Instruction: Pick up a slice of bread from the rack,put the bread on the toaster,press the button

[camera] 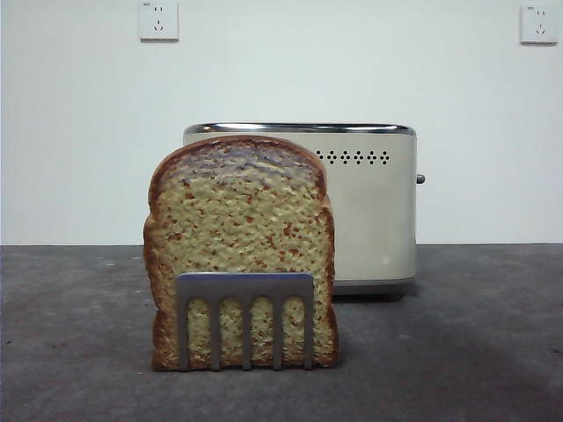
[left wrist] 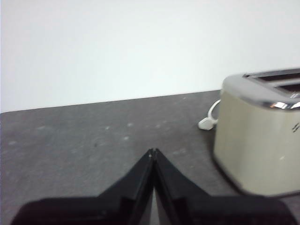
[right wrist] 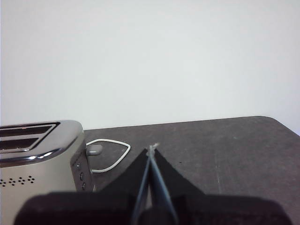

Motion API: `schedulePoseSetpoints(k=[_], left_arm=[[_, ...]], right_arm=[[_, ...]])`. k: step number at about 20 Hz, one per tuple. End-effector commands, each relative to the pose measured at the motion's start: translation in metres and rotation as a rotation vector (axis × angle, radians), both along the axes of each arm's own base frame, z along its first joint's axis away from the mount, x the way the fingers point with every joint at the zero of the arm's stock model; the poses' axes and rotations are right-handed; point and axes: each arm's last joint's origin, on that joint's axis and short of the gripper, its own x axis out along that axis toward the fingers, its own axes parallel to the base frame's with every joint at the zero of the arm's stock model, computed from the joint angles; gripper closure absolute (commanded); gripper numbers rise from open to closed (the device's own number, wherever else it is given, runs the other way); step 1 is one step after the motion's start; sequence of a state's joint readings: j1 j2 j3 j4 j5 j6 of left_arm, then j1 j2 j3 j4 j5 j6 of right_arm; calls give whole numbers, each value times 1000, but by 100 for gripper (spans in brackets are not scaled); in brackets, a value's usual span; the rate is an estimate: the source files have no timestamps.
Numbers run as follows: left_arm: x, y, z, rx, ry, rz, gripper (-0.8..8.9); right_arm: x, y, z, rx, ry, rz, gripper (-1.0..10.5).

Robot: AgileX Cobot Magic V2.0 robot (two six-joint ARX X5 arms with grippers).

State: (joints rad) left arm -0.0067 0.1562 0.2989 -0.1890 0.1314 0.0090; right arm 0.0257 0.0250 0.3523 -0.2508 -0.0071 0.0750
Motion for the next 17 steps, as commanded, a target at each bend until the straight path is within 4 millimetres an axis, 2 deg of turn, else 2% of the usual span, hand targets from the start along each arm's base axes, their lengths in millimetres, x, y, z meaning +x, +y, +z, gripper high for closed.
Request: schedulePoseSetpoints(k=[1, 9, 17], left_arm=[[0, 0, 13, -48, 33, -4, 819], [4, 0, 47, -68, 220, 1, 819], [13, -3, 65, -92, 463, -95, 818]], right_arm=[[-5, 0, 11, 10, 17, -2, 954], [-17, 0, 41, 6, 185, 4, 949], [-18, 0, 52, -1, 462, 3, 948]])
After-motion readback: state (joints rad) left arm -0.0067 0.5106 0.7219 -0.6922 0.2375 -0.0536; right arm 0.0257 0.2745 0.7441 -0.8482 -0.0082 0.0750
